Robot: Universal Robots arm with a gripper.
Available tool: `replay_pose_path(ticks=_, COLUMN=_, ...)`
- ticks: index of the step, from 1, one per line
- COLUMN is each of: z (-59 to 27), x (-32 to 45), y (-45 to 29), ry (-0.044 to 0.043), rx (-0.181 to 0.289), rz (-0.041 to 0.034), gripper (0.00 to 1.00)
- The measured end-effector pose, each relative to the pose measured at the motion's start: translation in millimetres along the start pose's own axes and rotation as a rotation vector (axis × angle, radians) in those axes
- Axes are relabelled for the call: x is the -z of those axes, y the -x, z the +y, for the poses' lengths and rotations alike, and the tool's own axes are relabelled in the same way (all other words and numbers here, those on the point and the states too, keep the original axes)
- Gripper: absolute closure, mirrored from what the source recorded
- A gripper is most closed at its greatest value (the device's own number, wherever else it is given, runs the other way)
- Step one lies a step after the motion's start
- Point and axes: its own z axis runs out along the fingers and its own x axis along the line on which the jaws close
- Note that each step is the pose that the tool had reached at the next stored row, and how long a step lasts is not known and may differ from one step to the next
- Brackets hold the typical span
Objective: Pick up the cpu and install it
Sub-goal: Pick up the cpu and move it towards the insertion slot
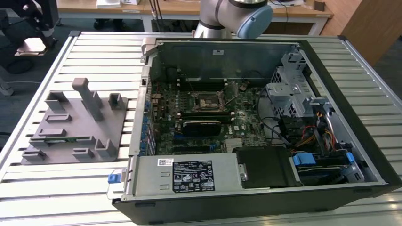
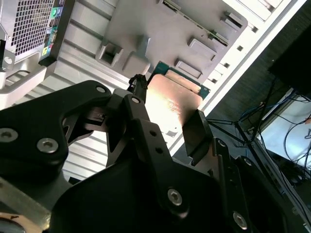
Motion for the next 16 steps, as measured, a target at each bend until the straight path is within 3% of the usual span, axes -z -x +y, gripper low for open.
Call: replay_pose_path(ticks=16, z=0.2, x=0.4, y=27.4, ry=0.0, rx=0.0, rz=0.0, gripper=0.46)
